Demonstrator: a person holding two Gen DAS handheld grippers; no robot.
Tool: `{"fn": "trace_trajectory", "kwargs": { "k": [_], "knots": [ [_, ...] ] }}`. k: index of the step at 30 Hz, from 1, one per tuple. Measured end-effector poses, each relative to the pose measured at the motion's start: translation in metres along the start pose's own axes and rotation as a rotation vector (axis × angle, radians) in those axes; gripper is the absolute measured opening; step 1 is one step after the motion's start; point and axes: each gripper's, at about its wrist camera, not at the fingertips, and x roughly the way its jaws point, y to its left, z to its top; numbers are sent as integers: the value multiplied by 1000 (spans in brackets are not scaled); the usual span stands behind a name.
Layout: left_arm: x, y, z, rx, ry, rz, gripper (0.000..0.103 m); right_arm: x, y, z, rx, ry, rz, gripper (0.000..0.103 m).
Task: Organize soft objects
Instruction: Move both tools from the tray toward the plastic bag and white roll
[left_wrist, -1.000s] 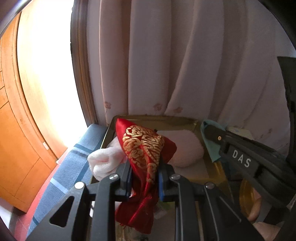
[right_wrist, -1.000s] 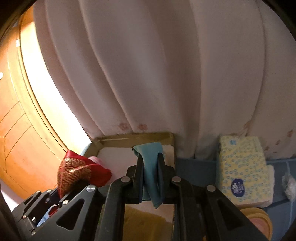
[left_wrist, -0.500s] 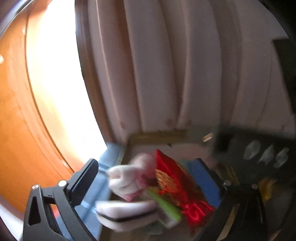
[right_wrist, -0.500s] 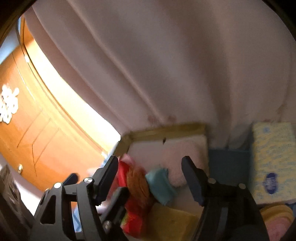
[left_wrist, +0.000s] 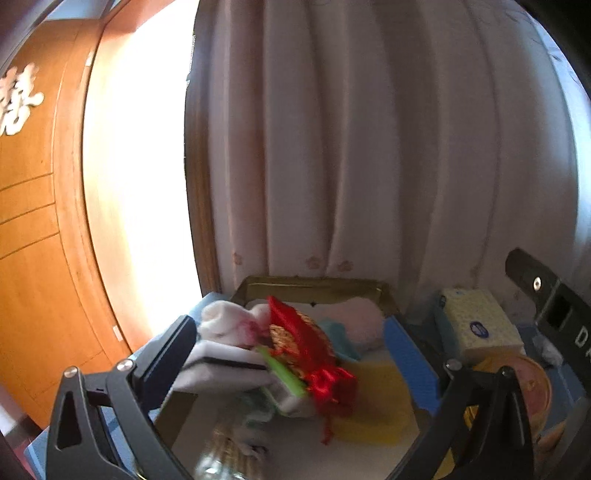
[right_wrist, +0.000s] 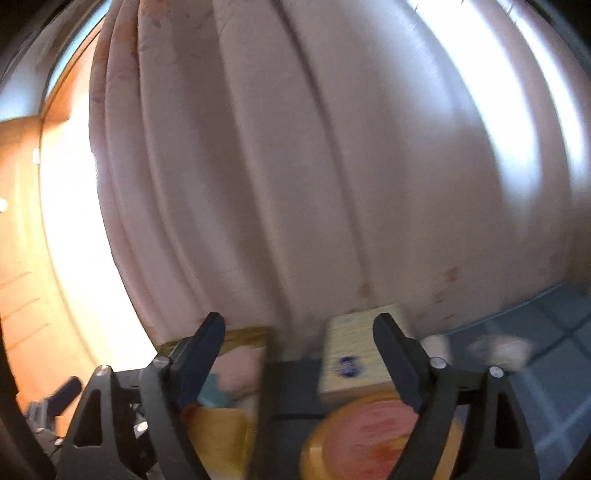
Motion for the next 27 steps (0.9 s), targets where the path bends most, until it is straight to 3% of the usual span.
{"fn": "trace_trajectory", "kwargs": {
  "k": [3,27],
  "knots": [
    [1,-6,-7,-17,16,-19,103,-5,-4,-1,-29,-14,-49,85],
    [-13,-23,-9,7,21,-27,103,-19,-32,-20,-108,29,-131,85]
  ]
}}
